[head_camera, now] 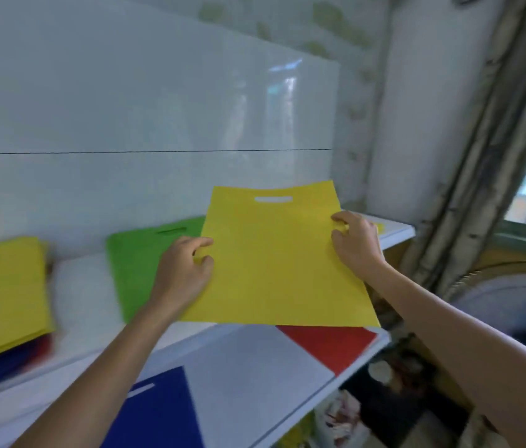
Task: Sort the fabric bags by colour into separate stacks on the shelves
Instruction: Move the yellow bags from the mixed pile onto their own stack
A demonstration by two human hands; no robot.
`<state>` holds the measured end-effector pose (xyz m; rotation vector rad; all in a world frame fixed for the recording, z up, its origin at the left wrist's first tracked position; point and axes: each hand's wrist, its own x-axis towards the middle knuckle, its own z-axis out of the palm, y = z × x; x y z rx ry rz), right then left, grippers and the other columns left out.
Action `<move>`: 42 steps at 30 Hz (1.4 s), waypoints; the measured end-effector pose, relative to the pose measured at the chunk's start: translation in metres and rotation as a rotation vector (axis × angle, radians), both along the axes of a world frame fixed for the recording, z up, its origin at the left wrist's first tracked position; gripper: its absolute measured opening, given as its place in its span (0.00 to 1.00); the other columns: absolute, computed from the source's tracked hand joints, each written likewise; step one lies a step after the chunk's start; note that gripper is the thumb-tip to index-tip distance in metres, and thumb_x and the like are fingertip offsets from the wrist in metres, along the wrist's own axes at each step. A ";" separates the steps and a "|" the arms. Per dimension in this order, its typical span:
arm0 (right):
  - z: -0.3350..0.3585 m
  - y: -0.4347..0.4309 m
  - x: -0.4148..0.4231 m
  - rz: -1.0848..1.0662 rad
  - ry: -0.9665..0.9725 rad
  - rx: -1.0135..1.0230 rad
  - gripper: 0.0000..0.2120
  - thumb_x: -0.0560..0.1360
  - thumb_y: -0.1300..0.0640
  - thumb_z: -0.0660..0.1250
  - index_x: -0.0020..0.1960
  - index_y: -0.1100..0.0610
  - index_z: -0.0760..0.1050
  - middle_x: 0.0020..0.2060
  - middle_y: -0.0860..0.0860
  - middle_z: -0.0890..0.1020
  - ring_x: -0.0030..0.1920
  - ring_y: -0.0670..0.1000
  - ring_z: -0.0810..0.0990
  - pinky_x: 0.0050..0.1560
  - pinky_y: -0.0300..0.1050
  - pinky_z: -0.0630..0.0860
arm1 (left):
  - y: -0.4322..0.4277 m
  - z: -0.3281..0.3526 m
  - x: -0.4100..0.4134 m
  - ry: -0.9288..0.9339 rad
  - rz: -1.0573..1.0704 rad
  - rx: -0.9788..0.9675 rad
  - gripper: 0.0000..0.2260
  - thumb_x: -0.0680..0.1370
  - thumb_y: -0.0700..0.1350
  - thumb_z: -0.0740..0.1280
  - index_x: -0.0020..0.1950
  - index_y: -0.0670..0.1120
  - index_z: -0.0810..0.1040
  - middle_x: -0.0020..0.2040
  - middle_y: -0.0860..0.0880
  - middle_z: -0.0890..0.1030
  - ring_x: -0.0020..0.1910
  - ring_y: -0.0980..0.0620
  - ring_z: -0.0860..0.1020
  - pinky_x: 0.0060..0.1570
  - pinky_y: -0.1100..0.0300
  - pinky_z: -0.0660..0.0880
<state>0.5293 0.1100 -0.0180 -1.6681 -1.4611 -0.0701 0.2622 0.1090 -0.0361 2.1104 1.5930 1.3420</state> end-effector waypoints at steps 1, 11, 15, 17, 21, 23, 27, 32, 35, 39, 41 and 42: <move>-0.001 -0.008 0.028 -0.028 0.016 -0.006 0.18 0.74 0.65 0.61 0.63 0.60 0.73 0.63 0.57 0.75 0.62 0.57 0.72 0.58 0.42 0.63 | 0.003 -0.005 0.029 -0.005 -0.048 -0.017 0.25 0.65 0.47 0.57 0.58 0.41 0.79 0.58 0.42 0.78 0.58 0.45 0.75 0.56 0.61 0.67; -0.029 -0.051 0.220 -0.321 0.069 -0.002 0.17 0.73 0.65 0.63 0.62 0.60 0.75 0.59 0.57 0.78 0.59 0.58 0.74 0.57 0.45 0.68 | 0.032 -0.048 0.235 0.072 -0.374 -0.123 0.18 0.77 0.40 0.62 0.67 0.44 0.71 0.65 0.46 0.71 0.63 0.49 0.70 0.60 0.61 0.66; -0.035 -0.030 0.249 -0.361 0.100 0.014 0.16 0.74 0.65 0.63 0.62 0.60 0.75 0.58 0.58 0.77 0.56 0.59 0.75 0.56 0.47 0.70 | 0.060 -0.046 0.268 0.102 -0.404 -0.111 0.19 0.77 0.41 0.62 0.68 0.44 0.71 0.66 0.47 0.70 0.63 0.50 0.70 0.60 0.62 0.66; -0.037 -0.013 0.258 -0.365 0.132 0.022 0.16 0.74 0.65 0.63 0.61 0.60 0.75 0.58 0.58 0.77 0.56 0.59 0.74 0.55 0.48 0.70 | 0.079 -0.043 0.279 0.113 -0.420 -0.106 0.19 0.77 0.41 0.61 0.68 0.44 0.70 0.66 0.48 0.70 0.64 0.51 0.69 0.61 0.61 0.65; -0.029 0.023 0.276 -0.366 0.161 0.038 0.16 0.74 0.65 0.63 0.61 0.60 0.76 0.58 0.59 0.77 0.57 0.59 0.74 0.55 0.48 0.71 | 0.121 -0.034 0.301 0.120 -0.426 -0.104 0.20 0.78 0.41 0.61 0.70 0.43 0.68 0.68 0.47 0.68 0.67 0.51 0.67 0.64 0.61 0.63; -0.022 0.039 0.285 -0.364 0.152 0.046 0.15 0.74 0.65 0.63 0.61 0.60 0.76 0.57 0.59 0.78 0.56 0.59 0.75 0.55 0.48 0.71 | 0.137 -0.030 0.309 0.133 -0.427 -0.103 0.20 0.78 0.42 0.61 0.70 0.43 0.68 0.69 0.47 0.68 0.67 0.50 0.67 0.64 0.61 0.62; -0.018 0.076 0.295 -0.350 0.135 0.022 0.15 0.75 0.65 0.61 0.61 0.61 0.76 0.57 0.59 0.78 0.58 0.59 0.74 0.59 0.48 0.69 | 0.168 -0.025 0.313 0.156 -0.405 -0.105 0.20 0.78 0.42 0.61 0.71 0.43 0.67 0.69 0.46 0.68 0.67 0.50 0.67 0.65 0.60 0.63; -0.014 0.142 0.294 -0.246 0.062 0.016 0.17 0.74 0.65 0.60 0.61 0.61 0.76 0.59 0.58 0.78 0.60 0.59 0.74 0.61 0.46 0.67 | 0.209 -0.022 0.304 0.212 -0.266 -0.092 0.20 0.78 0.42 0.61 0.71 0.42 0.67 0.69 0.44 0.68 0.68 0.48 0.67 0.64 0.61 0.60; -0.011 0.198 0.290 -0.108 -0.011 -0.035 0.18 0.74 0.65 0.59 0.63 0.61 0.75 0.61 0.58 0.77 0.62 0.60 0.73 0.60 0.47 0.68 | 0.228 -0.022 0.295 0.228 -0.147 -0.105 0.21 0.78 0.42 0.62 0.71 0.41 0.66 0.70 0.43 0.67 0.68 0.47 0.66 0.64 0.62 0.60; -0.009 0.278 0.282 0.100 -0.150 -0.091 0.19 0.76 0.65 0.59 0.66 0.63 0.71 0.65 0.61 0.73 0.64 0.60 0.71 0.63 0.49 0.66 | 0.244 -0.016 0.282 0.212 0.077 -0.150 0.22 0.78 0.45 0.62 0.71 0.42 0.66 0.69 0.43 0.67 0.68 0.45 0.66 0.64 0.60 0.61; -0.010 0.312 0.279 0.202 -0.223 -0.112 0.19 0.77 0.64 0.59 0.67 0.64 0.69 0.66 0.61 0.71 0.65 0.60 0.70 0.63 0.49 0.66 | 0.247 -0.015 0.283 0.229 0.167 -0.184 0.21 0.77 0.48 0.60 0.68 0.42 0.70 0.65 0.41 0.71 0.64 0.44 0.69 0.61 0.57 0.65; -0.011 0.324 0.278 0.242 -0.250 -0.133 0.20 0.77 0.64 0.59 0.68 0.64 0.67 0.67 0.61 0.70 0.66 0.60 0.69 0.64 0.49 0.65 | 0.247 -0.016 0.285 0.237 0.210 -0.203 0.21 0.77 0.49 0.59 0.67 0.42 0.72 0.62 0.41 0.72 0.62 0.43 0.70 0.60 0.56 0.67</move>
